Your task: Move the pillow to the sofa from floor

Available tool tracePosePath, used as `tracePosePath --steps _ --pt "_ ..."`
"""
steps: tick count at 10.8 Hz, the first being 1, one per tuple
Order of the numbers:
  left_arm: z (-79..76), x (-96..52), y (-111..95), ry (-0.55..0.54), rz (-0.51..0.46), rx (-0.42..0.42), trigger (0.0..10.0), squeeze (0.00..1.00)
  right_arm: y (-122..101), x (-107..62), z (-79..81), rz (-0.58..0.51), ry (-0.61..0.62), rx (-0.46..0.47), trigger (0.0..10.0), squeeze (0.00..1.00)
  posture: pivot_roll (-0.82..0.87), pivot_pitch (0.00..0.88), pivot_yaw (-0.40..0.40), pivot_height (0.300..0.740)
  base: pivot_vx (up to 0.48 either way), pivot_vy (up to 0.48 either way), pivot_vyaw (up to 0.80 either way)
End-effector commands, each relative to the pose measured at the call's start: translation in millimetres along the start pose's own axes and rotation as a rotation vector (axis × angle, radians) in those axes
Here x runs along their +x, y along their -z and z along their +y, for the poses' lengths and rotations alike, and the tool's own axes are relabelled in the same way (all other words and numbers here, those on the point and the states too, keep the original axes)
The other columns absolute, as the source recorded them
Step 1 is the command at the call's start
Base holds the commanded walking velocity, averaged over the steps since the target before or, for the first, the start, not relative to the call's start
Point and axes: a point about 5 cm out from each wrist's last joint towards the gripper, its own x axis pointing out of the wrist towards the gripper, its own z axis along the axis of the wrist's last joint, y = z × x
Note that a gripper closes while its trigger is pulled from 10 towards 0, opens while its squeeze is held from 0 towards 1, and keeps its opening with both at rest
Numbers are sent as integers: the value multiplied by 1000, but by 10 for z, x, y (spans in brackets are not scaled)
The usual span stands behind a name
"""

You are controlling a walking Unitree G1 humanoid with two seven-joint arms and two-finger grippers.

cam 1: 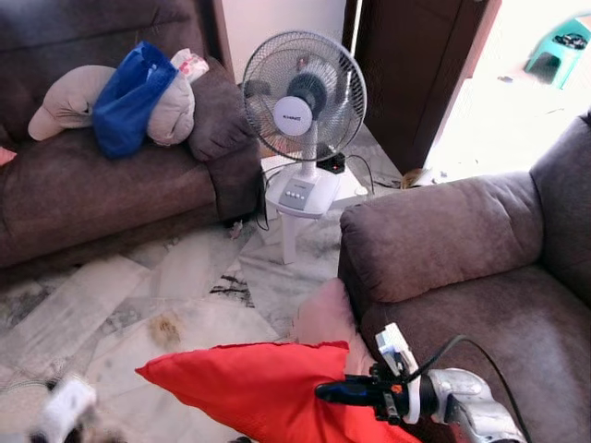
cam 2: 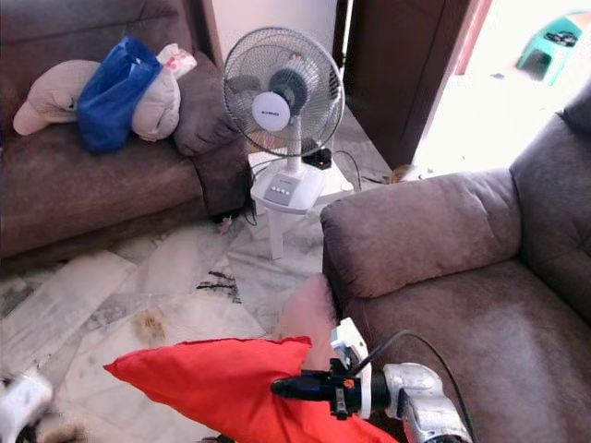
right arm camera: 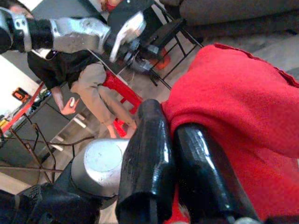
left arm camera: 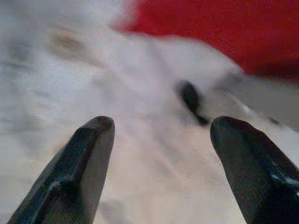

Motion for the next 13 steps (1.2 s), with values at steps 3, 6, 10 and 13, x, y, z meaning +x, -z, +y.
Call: tracePosePath --steps 3,6,10,13 --pt "46 175 -122 -325 -179 -278 10000 0 -160 89 41 -50 -64 -72 10000 0 179 128 8 740 0 0 0" --pt "-37 364 -117 -564 -323 -828 10000 0 -170 84 35 -46 -57 -72 10000 0 165 121 1 740 0 0 0" --pt "-271 605 -279 -515 -477 -1260 10000 0 -183 67 30 -41 -52 -72 10000 0 149 123 -11 740 0 0 0" --pt "-302 638 -245 -508 -499 -1456 10000 0 -181 31 36 -32 -44 -71 10000 0 136 130 -17 740 0 0 0"
